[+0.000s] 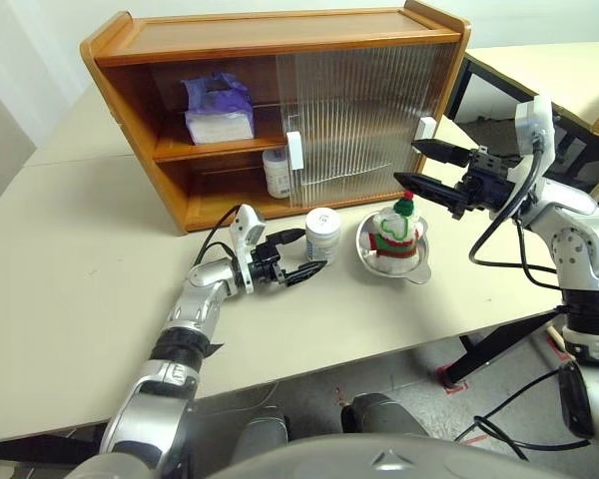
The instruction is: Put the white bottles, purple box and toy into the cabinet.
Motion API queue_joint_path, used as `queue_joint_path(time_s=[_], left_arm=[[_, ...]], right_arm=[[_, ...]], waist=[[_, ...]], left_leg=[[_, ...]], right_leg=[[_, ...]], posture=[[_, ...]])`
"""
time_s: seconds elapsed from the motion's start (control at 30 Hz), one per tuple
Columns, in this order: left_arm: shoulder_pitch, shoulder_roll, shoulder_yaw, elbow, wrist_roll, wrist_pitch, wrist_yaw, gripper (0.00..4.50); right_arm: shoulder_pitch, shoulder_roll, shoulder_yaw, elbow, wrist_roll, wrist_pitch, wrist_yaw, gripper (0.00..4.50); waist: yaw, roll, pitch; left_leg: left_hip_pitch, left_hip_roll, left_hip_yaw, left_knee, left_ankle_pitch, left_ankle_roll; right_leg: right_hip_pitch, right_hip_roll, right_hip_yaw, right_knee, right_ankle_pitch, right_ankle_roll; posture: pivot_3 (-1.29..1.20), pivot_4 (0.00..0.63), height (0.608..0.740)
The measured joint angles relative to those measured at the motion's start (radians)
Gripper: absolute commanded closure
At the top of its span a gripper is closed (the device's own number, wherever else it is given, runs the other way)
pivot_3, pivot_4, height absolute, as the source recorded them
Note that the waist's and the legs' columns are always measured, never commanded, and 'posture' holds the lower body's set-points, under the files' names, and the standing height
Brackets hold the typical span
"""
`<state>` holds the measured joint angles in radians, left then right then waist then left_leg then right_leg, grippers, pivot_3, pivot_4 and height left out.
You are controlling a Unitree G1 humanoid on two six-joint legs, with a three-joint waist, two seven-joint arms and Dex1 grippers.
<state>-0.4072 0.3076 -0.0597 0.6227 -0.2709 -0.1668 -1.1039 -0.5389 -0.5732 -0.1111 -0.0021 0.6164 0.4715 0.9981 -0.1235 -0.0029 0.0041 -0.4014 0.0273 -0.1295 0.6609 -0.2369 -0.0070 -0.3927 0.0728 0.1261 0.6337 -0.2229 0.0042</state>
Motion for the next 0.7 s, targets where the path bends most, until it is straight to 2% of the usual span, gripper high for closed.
queue_joint_path(time_s=[0.27, 0.37, 0.47, 0.7], left_arm=[[-0.057, -0.02, 0.002, 0.137, 0.037, -0.07, 0.024, 0.03], [-0.071, -0.036, 0.006, 0.17, 0.041, -0.089, 0.032, 0.64], [-0.081, -0.045, 0.009, 0.192, 0.041, -0.1, 0.036, 1.45], [-0.081, -0.051, 0.021, 0.205, 0.041, -0.111, 0.04, 1.46]], right_arm=[[0.009, -0.002, -0.003, -0.018, 0.001, 0.007, -0.008, 0.0], [0.011, -0.004, -0.007, -0.02, 0.001, 0.007, -0.008, 0.0], [0.011, -0.004, -0.012, -0.021, 0.002, 0.007, -0.008, 0.0], [0.011, -0.005, -0.018, -0.021, 0.001, 0.007, -0.007, 0.0]], waist=[[-0.011, 0.0, 0.0], [-0.014, 0.0, 0.0], [-0.017, 0.0, 0.0], [-0.02, 0.0, 0.0]], left_leg=[[0.0, -0.003, 0.0, 0.0, 0.001, 0.002], [-0.001, -0.004, 0.0, 0.0, 0.002, 0.003], [-0.001, -0.005, 0.001, 0.001, 0.002, 0.003], [-0.001, -0.007, 0.002, 0.001, 0.002, 0.004]], right_leg=[[0.001, 0.0, 0.001, 0.0, -0.001, 0.005], [0.002, 0.0, 0.001, 0.0, -0.001, 0.007], [0.002, 0.0, 0.0, 0.0, -0.001, 0.008], [0.002, 0.0, -0.001, -0.001, 0.0, 0.011]], posture=[[-0.23, 0.0, 0.74], [-0.23, 0.0, 0.74], [-0.23, 0.0, 0.74], [-0.22, 0.0, 0.74]])
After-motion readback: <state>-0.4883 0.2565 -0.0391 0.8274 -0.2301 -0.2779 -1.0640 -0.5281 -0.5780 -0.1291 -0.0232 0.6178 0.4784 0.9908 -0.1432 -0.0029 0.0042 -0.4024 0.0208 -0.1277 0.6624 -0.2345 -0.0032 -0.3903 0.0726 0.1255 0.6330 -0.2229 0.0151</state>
